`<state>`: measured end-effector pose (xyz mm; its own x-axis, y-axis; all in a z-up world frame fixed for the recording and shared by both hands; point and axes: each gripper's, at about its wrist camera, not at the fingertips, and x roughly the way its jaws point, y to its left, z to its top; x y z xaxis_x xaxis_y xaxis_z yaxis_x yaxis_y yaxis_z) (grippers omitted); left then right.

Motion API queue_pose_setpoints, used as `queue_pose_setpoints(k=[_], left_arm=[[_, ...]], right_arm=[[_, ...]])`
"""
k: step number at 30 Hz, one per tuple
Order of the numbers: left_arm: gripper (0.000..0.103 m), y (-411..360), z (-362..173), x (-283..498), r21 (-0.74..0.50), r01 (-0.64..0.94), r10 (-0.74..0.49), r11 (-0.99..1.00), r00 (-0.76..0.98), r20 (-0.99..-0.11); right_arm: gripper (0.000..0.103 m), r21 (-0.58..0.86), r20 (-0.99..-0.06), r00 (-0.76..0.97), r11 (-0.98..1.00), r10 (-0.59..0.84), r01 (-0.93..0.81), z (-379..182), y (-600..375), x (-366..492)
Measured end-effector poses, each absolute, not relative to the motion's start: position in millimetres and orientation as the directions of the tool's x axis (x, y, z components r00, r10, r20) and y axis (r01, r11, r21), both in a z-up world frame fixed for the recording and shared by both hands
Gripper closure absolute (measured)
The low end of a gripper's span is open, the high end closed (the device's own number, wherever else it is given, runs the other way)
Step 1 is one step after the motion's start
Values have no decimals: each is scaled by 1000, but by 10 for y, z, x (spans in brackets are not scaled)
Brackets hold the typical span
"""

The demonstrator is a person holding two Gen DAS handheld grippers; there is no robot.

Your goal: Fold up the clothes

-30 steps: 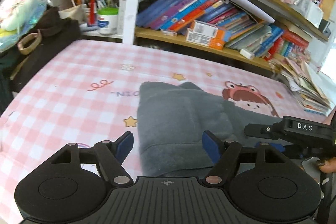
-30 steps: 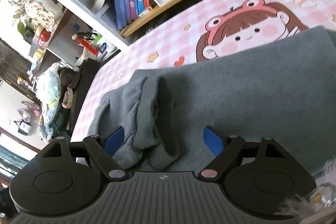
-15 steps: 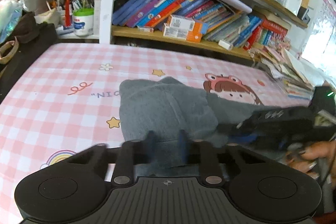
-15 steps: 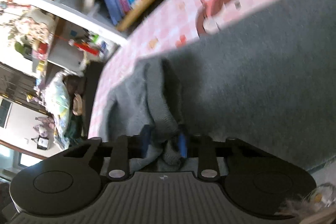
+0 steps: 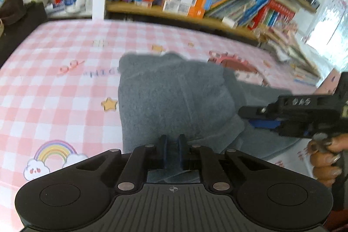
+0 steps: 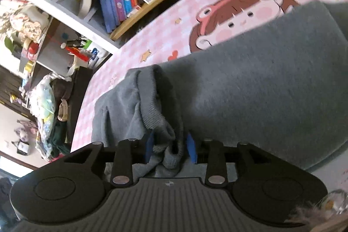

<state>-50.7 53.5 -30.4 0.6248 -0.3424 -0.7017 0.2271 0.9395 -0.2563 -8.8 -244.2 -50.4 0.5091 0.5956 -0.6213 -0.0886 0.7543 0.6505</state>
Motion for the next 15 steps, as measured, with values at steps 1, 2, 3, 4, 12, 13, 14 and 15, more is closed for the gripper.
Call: queue_pose_setpoints(k=[1, 2, 3, 4, 12, 13, 14, 15], left_arm=[[94, 538, -280, -517, -257, 230, -345, 939, 633, -693], [93, 540, -255, -527, -257, 233, -347, 938, 641, -685], [93, 543, -231, -537, -257, 237, -349, 937, 649, -676], [93, 546, -206, -547, -257, 240, -352, 936, 656, -667], [86, 512, -118, -590, -249, 267, -365, 931, 674, -643], [83, 493, -128, -593, -244, 273, -365, 931, 670, -647], [78, 475, -135, -596, -239, 278, -366, 930, 667, -649], [76, 458, -137, -599, -237, 284, -368, 929, 665, -650]], right_arm=[[72, 639, -619, 516, 761, 592, -107, -473, -2427, -106], [72, 626, -616, 524, 769, 588, -127, -436, -2413, -123], [72, 611, -612, 533, 777, 584, -150, -393, -2402, -139], [71, 594, -610, 541, 786, 579, -171, -353, -2391, -159], [66, 479, -650, 570, 853, 503, -208, -275, -2422, -291], [65, 468, -656, 572, 860, 492, -204, -276, -2435, -303], [64, 455, -663, 576, 868, 479, -198, -273, -2448, -314], [64, 441, -670, 580, 877, 464, -192, -269, -2461, -326]])
